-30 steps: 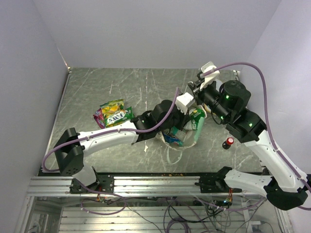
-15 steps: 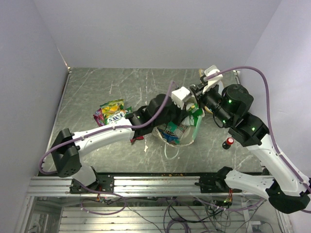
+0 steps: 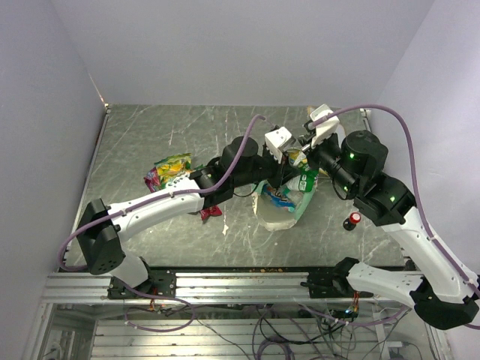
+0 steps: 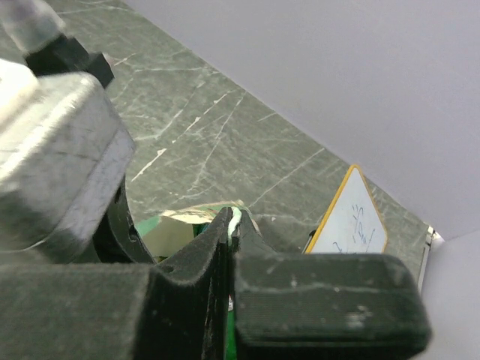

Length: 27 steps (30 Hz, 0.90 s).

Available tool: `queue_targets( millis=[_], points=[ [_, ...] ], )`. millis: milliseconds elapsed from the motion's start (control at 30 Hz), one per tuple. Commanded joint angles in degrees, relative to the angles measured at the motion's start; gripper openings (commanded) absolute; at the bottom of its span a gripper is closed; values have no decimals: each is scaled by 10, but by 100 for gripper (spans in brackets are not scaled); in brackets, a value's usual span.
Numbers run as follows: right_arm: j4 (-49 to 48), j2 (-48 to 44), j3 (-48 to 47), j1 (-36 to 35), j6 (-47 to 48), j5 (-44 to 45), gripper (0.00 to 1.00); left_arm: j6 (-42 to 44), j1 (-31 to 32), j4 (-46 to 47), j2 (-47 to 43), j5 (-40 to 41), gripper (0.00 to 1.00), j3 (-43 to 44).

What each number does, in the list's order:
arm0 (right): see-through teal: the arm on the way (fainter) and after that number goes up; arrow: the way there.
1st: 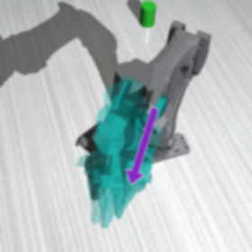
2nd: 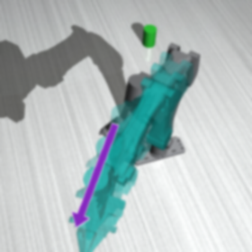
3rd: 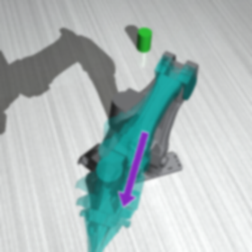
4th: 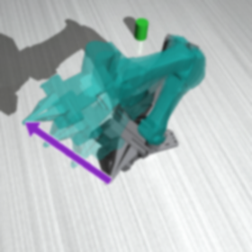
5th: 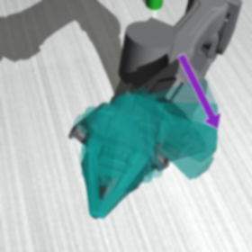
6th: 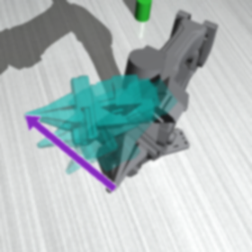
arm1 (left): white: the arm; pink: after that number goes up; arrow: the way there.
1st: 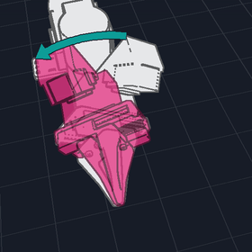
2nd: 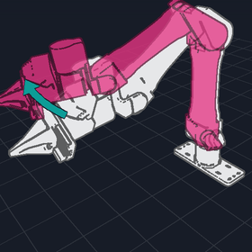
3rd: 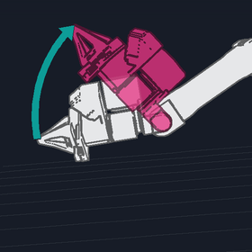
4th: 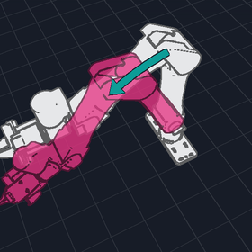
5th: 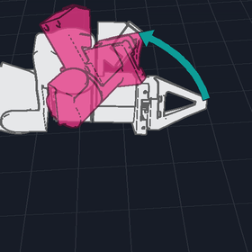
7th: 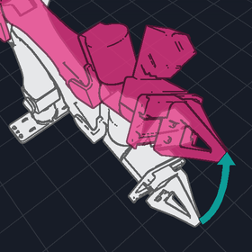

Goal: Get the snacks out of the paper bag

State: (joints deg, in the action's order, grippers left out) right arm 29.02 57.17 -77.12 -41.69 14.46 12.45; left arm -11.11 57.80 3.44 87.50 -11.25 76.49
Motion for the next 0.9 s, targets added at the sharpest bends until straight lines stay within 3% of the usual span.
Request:
queue_targets(
  millis=[0,333,567,667,867],
  points=[
    [-29,-8,-7,0,5,7,0,78,-23,-26,-20,-38,7,59],
    [-42,-49,50,0,-33,95,0,113,-94,-179,-98,-50,7,105],
    [-49,-52,62,0,-40,100,0,75,-129,-192,-179,95,7,78],
    [-53,-51,61,0,-34,102,0,49,-145,-251,-170,211,7,114],
    [-55,-48,41,0,3,110,0,-6,-224,-377,-112,337,7,161]
  ],
)
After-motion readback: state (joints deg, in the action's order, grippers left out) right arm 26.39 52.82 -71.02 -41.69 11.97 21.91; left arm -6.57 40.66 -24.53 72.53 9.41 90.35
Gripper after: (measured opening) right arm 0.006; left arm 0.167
